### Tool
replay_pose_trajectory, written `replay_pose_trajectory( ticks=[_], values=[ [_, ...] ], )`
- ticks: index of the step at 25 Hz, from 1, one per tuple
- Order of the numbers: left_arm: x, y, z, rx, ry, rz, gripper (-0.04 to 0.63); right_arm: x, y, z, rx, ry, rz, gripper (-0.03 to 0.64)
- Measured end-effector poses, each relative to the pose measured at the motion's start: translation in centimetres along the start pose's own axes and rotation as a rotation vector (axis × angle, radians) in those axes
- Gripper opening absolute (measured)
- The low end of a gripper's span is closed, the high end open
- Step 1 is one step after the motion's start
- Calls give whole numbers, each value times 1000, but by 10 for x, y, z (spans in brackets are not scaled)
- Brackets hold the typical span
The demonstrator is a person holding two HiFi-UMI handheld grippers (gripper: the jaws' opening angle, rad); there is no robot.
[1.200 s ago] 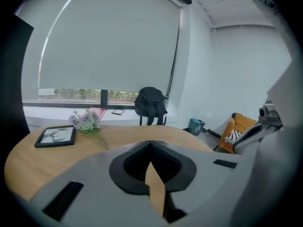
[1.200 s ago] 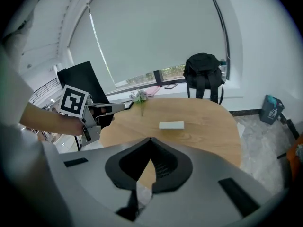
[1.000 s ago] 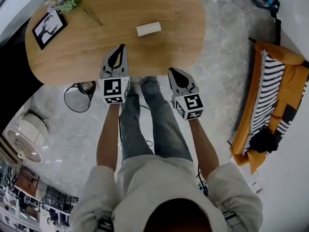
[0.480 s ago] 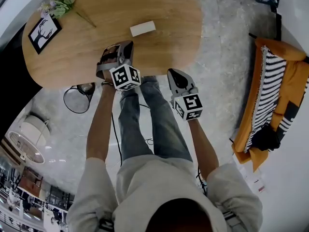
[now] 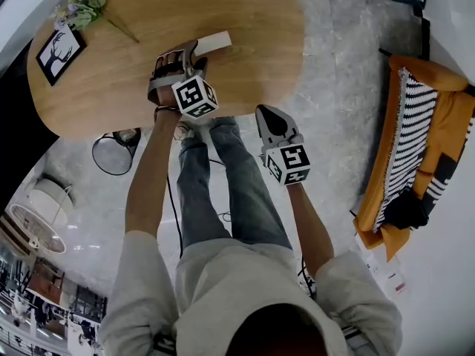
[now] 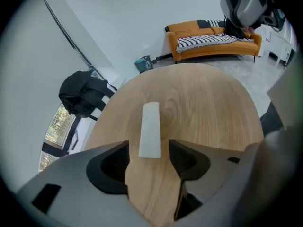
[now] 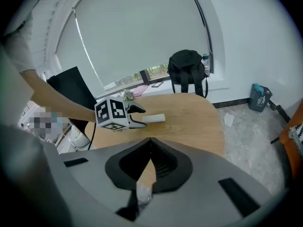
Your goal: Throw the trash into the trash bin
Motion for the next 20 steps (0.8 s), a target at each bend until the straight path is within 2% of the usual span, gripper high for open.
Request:
replay_pose_trajectory(
  ticks=[6, 8, 10, 17, 20],
  values=[
    [1, -18, 7, 63, -5, 38, 273, 6, 4, -4, 14, -10, 14, 29],
    [1, -19, 5, 93, -3, 46, 241, 6, 5, -6, 16, -8, 16, 29],
    [-1, -19, 2, 102, -5, 49, 178, 5, 6, -8, 19, -6, 15, 29],
    [-7, -7, 5, 54, 37, 6, 160, 0, 4, -4, 9, 14, 13, 29],
    [-3, 8, 10, 6, 127, -37, 160, -1, 2, 4, -3, 26, 16, 29]
  ],
)
Point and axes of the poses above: the fingertips, and each gripper's own axes: y backward along the fingers, z to its left, x out of its underside, the point moved 8 cm from there along y, backward along the fingers, and after that the axes turned 2 degrees about x, right-handed, at the moved point
